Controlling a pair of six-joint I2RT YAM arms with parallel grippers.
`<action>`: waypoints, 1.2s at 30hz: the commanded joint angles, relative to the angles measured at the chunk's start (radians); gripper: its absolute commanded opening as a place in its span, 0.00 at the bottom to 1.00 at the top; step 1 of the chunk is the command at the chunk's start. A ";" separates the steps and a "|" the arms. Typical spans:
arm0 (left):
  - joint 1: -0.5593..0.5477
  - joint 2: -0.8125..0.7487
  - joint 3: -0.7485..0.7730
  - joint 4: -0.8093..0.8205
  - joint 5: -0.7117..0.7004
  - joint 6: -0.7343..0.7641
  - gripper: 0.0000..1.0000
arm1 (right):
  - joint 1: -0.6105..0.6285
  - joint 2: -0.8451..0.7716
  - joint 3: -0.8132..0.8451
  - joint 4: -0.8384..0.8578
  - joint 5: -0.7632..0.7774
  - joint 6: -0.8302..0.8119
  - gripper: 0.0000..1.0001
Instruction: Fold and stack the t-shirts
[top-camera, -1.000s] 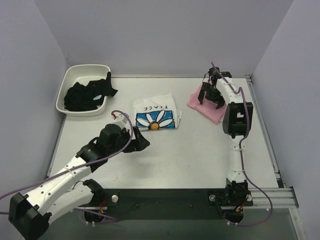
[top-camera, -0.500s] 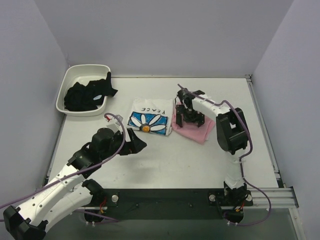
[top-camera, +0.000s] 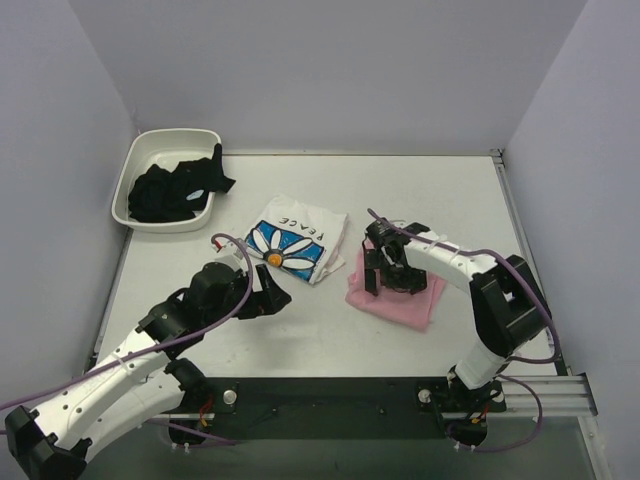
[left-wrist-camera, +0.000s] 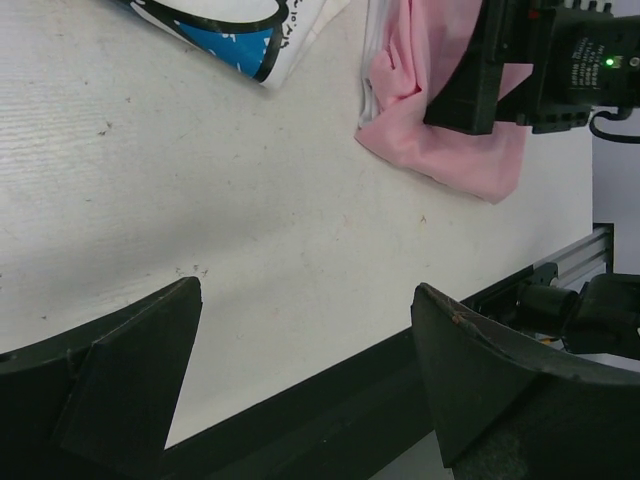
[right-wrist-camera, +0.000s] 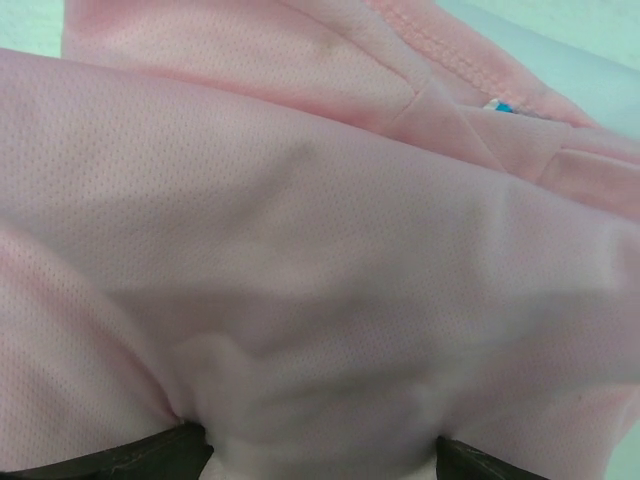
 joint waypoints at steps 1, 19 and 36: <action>-0.015 -0.015 -0.001 -0.032 -0.067 -0.019 0.96 | 0.007 -0.092 -0.012 -0.105 0.056 -0.009 0.99; 0.157 0.278 0.149 -0.054 -0.192 0.080 0.96 | 0.211 0.108 0.529 0.094 -0.163 -0.031 1.00; 0.717 0.231 0.071 -0.007 0.106 0.172 0.96 | 0.273 0.555 0.813 0.449 -0.351 0.106 1.00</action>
